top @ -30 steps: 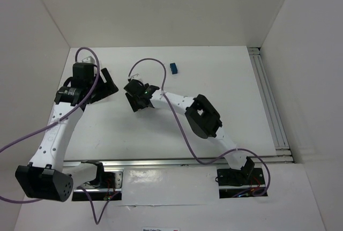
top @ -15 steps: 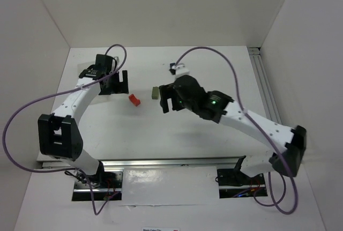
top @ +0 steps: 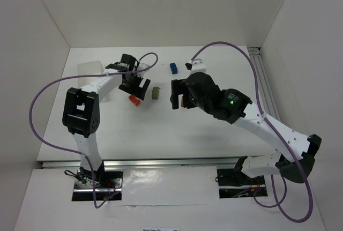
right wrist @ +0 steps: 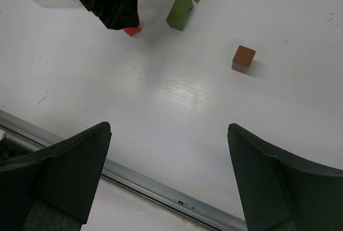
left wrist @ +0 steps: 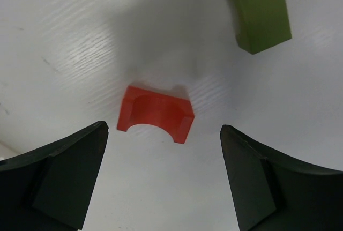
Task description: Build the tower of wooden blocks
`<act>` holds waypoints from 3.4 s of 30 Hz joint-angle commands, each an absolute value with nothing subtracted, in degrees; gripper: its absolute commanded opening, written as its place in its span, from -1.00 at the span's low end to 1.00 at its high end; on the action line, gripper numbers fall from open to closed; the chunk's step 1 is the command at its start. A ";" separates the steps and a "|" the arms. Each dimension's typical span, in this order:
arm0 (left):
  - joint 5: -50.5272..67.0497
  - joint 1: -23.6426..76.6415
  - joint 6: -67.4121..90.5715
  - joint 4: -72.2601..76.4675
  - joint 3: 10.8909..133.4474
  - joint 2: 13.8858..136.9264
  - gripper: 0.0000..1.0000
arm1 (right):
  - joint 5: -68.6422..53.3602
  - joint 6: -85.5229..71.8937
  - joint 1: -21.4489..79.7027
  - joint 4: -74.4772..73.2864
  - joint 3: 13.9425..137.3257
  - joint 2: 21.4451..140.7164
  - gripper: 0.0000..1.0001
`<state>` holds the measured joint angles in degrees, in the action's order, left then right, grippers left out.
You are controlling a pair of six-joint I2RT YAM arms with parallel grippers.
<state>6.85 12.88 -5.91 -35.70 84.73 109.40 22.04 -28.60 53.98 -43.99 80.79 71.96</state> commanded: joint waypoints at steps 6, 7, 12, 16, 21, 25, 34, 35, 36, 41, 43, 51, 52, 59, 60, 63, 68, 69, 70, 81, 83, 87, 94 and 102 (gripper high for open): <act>6.25 16.26 -11.51 -35.86 84.64 110.65 0.98 | 22.85 -28.04 53.88 -45.09 81.91 72.95 0.96; 4.67 16.26 -11.51 -35.86 84.64 111.35 0.98 | 22.85 -28.04 53.88 -45.09 81.91 73.47 0.96; 1.59 16.26 -10.20 -35.08 84.73 111.36 0.98 | 22.85 -28.04 53.88 -44.56 81.30 73.48 0.98; 1.05 15.74 -10.20 -35.07 84.11 110.83 0.98 | 22.32 -28.04 53.88 -44.03 80.77 73.48 0.98; 1.05 15.21 -9.67 -35.07 84.11 112.67 0.98 | 21.80 -28.04 53.88 -43.51 80.77 74.00 0.98; -0.26 15.21 -9.05 -35.95 84.64 113.99 0.98 | 21.80 -28.04 53.88 -43.51 80.24 74.00 0.98; 0.26 15.21 -9.05 -35.95 85.69 115.14 0.95 | 21.27 -28.04 53.88 -43.51 79.64 74.62 0.98; 0.26 15.21 -8.53 -35.95 85.69 115.14 0.93 | 21.27 -28.04 53.88 -43.51 79.63 74.62 0.98; 0.26 15.21 -8.53 -35.95 85.69 115.14 0.93 | 21.27 -28.04 53.88 -43.51 79.63 74.62 0.98; 0.26 15.21 -8.53 -35.95 85.69 114.53 0.77 | 21.27 -28.04 53.88 -43.51 79.10 75.15 0.98; 0.26 14.68 -8.53 -35.95 85.69 114.52 0.69 | 21.27 -28.04 53.88 -43.51 78.49 75.15 0.98; 0.26 14.68 -6.34 -38.23 87.45 110.40 -0.43 | 22.58 -28.04 53.88 -42.98 77.44 75.15 0.98; 0.26 14.68 -5.20 -38.23 87.45 108.30 -0.43 | 23.20 -28.04 53.88 -42.98 77.43 74.54 0.98; 1.41 20.03 9.12 -44.38 95.35 100.99 -0.48 | 31.36 -29.18 49.23 -45.26 75.15 72.87 0.98; -0.77 21.08 11.75 -44.38 96.23 100.99 -0.52 | 31.99 -30.48 46.78 -45.79 73.75 72.17 0.98; 0.94 24.95 23.35 -46.41 98.61 101.51 -0.73 | 34.80 -33.21 39.33 -47.81 71.12 68.48 0.98; -3.07 31.28 36.62 -46.41 99.40 103.53 -0.73 | 34.46 -38.57 27.79 -48.86 66.10 63.38 0.98; -3.08 32.07 37.78 -46.41 99.40 104.32 -0.73 | 31.15 -38.58 25.34 -48.87 64.96 62.85 0.98; -3.60 32.95 38.75 -46.41 100.27 104.33 -0.73 | 28.59 -38.58 19.40 -48.00 63.73 62.32 0.98; -10.19 40.25 48.68 -47.89 110.12 113.54 -0.73 | 8.17 -33.93 -3.68 -39.38 53.88 63.11 0.98; -11.33 40.78 49.92 -48.52 111.62 115.56 -0.73 | 6.86 -33.40 -4.39 -38.50 53.35 64.42 0.98; -11.34 41.31 52.46 -48.52 114.34 119.16 -0.70 | 4.75 -33.40 -4.39 -36.48 52.04 64.42 0.98; -11.33 41.92 53.70 -50.44 120.67 123.83 -0.68 | 4.75 -32.87 -4.39 -35.86 51.50 63.37 0.98; -14.06 42.97 53.70 -52.29 122.52 125.68 -0.68 | 4.13 -33.39 -3.87 -35.86 50.98 62.23 0.98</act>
